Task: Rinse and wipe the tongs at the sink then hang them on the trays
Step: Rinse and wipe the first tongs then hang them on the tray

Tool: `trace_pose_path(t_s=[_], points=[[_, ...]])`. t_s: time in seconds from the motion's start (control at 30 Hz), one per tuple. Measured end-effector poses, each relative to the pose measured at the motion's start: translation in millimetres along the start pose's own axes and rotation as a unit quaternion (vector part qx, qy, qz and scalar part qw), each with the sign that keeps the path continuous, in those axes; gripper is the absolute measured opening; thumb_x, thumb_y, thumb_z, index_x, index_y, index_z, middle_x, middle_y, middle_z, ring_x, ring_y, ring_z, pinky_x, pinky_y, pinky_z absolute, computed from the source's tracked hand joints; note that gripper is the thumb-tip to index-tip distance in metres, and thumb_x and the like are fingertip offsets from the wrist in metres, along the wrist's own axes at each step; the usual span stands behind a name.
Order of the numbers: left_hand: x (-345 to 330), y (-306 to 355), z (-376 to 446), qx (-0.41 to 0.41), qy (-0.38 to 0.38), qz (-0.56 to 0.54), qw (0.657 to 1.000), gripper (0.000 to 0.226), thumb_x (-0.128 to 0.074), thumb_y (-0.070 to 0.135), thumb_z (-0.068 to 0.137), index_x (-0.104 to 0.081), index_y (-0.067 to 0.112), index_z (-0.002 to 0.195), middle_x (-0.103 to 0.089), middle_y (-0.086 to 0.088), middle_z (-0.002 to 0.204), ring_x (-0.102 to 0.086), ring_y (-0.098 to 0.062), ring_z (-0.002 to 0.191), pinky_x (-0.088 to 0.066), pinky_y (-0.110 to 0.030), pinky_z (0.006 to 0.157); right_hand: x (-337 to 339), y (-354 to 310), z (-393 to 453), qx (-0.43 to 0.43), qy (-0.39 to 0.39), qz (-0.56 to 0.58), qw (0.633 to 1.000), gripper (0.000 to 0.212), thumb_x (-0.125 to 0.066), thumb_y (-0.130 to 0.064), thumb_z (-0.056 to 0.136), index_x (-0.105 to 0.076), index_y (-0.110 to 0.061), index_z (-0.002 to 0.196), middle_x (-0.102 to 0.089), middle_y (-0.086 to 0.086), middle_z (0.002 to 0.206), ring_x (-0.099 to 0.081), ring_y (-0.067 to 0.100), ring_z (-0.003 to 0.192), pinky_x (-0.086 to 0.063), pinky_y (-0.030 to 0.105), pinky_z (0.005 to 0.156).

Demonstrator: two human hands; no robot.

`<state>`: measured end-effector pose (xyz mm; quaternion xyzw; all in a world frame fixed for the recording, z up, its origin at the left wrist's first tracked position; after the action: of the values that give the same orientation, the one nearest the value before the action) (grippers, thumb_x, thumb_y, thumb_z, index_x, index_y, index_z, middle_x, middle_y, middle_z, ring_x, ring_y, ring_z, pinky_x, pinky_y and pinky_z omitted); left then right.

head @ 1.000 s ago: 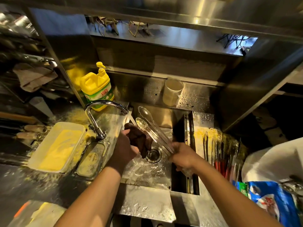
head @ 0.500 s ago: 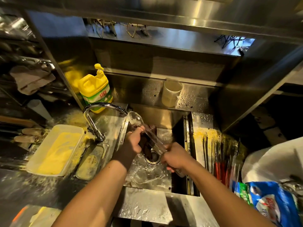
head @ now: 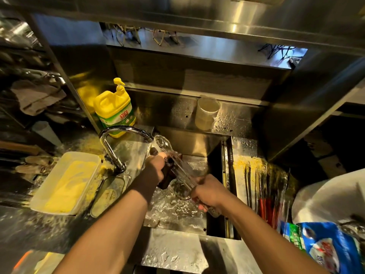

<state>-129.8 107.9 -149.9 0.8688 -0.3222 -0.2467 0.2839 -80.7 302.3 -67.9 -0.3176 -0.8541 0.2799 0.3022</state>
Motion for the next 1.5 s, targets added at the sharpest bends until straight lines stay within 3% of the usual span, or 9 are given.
trace_pose_path(t_s=[0.1, 0.3, 0.47, 0.7, 0.8, 0.93, 1.17, 1.37, 1.5], points=[[-2.2, 4.1, 2.5, -0.037, 0.024, 0.027, 0.999, 0.037, -0.056, 0.003, 0.095, -0.052, 0.002, 0.132, -0.066, -0.029, 0.115, -0.065, -0.037, 0.089, -0.054, -0.057, 0.084, 12.1, -4.6, -3.6, -0.007, 0.001, 0.000, 1.000, 0.027, -0.064, -0.002, 0.079, -0.061, -0.006, 0.106, -0.068, 0.015, 0.074, -0.058, 0.017, 0.044, -0.049, 0.031, 0.047], [9.5, 1.4, 0.2, -0.047, 0.065, 0.080, 0.994, 0.020, -0.066, 0.008, 0.087, -0.067, -0.011, 0.096, -0.067, -0.021, 0.070, -0.060, -0.026, 0.046, -0.049, -0.032, 0.045, 58.2, 0.5, -23.5, -0.045, -0.013, -0.074, 0.996, 0.020, -0.065, 0.001, 0.077, -0.064, 0.002, 0.097, -0.065, 0.011, 0.063, -0.054, 0.016, 0.041, -0.044, 0.026, 0.041], [20.6, -18.7, -12.5, -0.034, 0.060, 0.078, 0.995, 0.026, -0.057, 0.014, 0.095, -0.060, -0.006, 0.111, -0.067, -0.026, 0.101, -0.067, -0.036, 0.076, -0.061, -0.040, 0.062, 76.1, -6.5, -21.8, -0.009, 0.090, -0.109, 0.990, 0.016, -0.063, -0.022, 0.089, -0.057, -0.020, 0.103, -0.069, 0.007, 0.086, -0.062, 0.015, 0.057, -0.047, 0.027, 0.048], [17.0, -37.6, -41.5, -0.005, -0.006, 0.067, 0.998, 0.030, -0.062, 0.013, 0.093, -0.057, -0.001, 0.119, -0.067, -0.022, 0.099, -0.068, -0.033, 0.084, -0.059, -0.043, 0.074, 53.1, -12.6, -23.1, 0.037, 0.253, -0.479, 0.840, 0.075, -0.059, -0.026, 0.092, -0.019, -0.036, 0.155, -0.059, 0.007, 0.128, -0.067, 0.024, 0.096, -0.054, 0.035, 0.069], [21.0, -35.7, -46.8, -0.004, -0.043, 0.081, 0.996, 0.029, -0.061, 0.018, 0.095, -0.060, 0.001, 0.118, -0.071, -0.017, 0.091, -0.069, -0.030, 0.077, -0.059, -0.035, 0.062, 45.2, -9.3, -22.3, 0.065, 0.228, -0.364, 0.901, 0.065, -0.059, -0.025, 0.091, -0.033, -0.035, 0.149, -0.065, 0.006, 0.113, -0.067, 0.023, 0.090, -0.057, 0.036, 0.071], [22.7, -28.7, -56.3, -0.004, -0.085, 0.106, 0.991, 0.030, -0.058, 0.020, 0.097, -0.061, 0.003, 0.121, -0.072, -0.021, 0.104, -0.069, -0.036, 0.094, -0.055, -0.053, 0.085, 29.2, -0.6, -23.0, 0.017, 0.117, 0.042, 0.992, 0.029, -0.062, -0.020, 0.089, -0.060, -0.023, 0.117, -0.067, 0.007, 0.085, -0.061, 0.026, 0.068, -0.050, 0.041, 0.064], [-4.7, -27.1, -66.3, -0.018, -0.154, 0.132, 0.979, 0.015, -0.060, 0.016, 0.096, -0.063, 0.010, 0.109, -0.070, -0.019, 0.098, -0.069, -0.033, 0.083, -0.057, -0.043, 0.077, 19.1, 3.9, -51.3, 0.035, 0.046, 0.295, 0.954, 0.017, -0.058, -0.007, 0.090, -0.057, -0.016, 0.104, -0.065, 0.006, 0.073, -0.054, 0.015, 0.050, -0.043, 0.028, 0.044], [-59.4, -55.9, -103.1, -0.017, -0.224, 0.187, 0.956, 0.014, -0.061, 0.020, 0.094, -0.065, 0.011, 0.104, -0.073, -0.020, 0.086, -0.068, -0.031, 0.062, -0.056, -0.041, 0.063, 48.1, 42.8, -104.9, 0.030, 0.143, 0.300, 0.943, 0.049, -0.061, -0.005, 0.091, -0.042, -0.020, 0.134, -0.068, 0.009, 0.078, -0.056, 0.018, 0.052, -0.046, 0.029, 0.044], [-106.3, -94.5, -150.3, -0.019, -0.269, 0.219, 0.938, 0.006, -0.062, 0.018, 0.093, -0.065, 0.016, 0.098, -0.074, -0.015, 0.089, -0.070, -0.027, 0.065, -0.056, -0.032, 0.057, 81.9, 84.7, -167.8, 0.061, 0.214, 0.288, 0.931, 0.021, -0.061, -0.007, 0.086, -0.060, -0.005, 0.107, -0.067, 0.006, 0.070, -0.055, 0.018, 0.047, -0.044, 0.027, 0.042]])
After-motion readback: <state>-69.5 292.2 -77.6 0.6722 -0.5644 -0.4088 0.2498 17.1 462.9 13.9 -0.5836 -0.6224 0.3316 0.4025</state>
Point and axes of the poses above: each hand's wrist, its own z-axis towards the middle knuckle, its own x-axis out of the back of the hand, y = z × x, the point moved 4 cm from there along z, towards the middle knuckle
